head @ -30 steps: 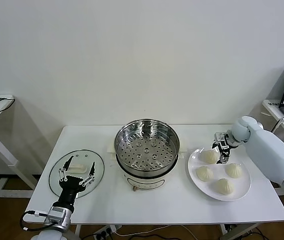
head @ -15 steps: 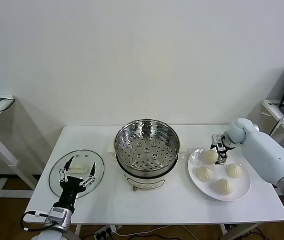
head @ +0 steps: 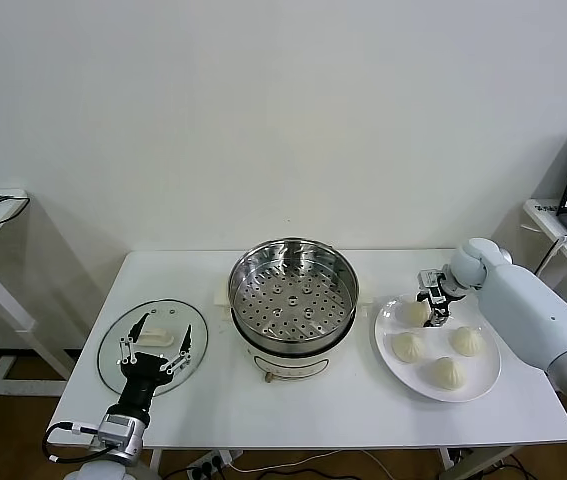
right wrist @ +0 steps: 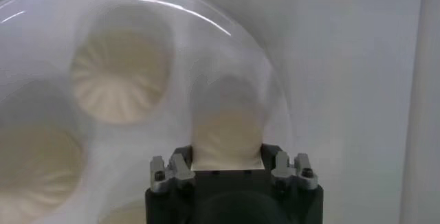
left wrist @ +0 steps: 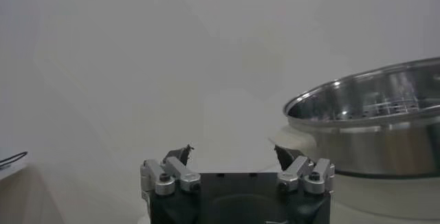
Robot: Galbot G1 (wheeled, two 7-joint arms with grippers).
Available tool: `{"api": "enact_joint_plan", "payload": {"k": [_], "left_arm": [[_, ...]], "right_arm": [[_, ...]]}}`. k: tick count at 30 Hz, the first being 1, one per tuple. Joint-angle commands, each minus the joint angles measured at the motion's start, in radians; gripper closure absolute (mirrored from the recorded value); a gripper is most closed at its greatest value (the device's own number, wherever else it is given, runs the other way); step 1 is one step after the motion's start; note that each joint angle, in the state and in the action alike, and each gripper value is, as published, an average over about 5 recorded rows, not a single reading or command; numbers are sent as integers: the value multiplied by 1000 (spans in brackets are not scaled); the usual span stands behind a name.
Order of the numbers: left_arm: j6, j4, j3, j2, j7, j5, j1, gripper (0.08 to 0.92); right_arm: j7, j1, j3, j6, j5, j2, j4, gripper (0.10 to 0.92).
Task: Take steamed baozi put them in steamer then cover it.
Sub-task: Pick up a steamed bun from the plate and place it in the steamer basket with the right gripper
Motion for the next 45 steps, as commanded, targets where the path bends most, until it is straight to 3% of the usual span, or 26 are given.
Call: {"api": "enact_joint_plan", "payload": {"k": [1, 11, 19, 26, 33, 45], "left_arm": [[1, -6, 1, 1, -1, 1, 2, 177], [9, -35, 14, 4, -5, 13, 14, 177], [8, -57, 11, 6, -5, 23, 32, 177], [5, -49, 1, 9, -4, 23, 32, 177], [7, -41, -8, 15, -9, 21, 24, 177], [5, -26, -13, 22, -6, 17, 14, 177]], "right_arm": [[-14, 54, -76, 11, 119, -112, 122, 355], [-76, 477, -448, 150, 350, -307, 518, 347], [-100, 895, -734, 391, 362, -196, 635, 347], [-36, 965, -831, 507, 330, 12, 624, 347], [27, 887, -832, 607, 194, 192, 531, 347], [76, 676, -747, 745, 7, 358, 309, 347]]}}
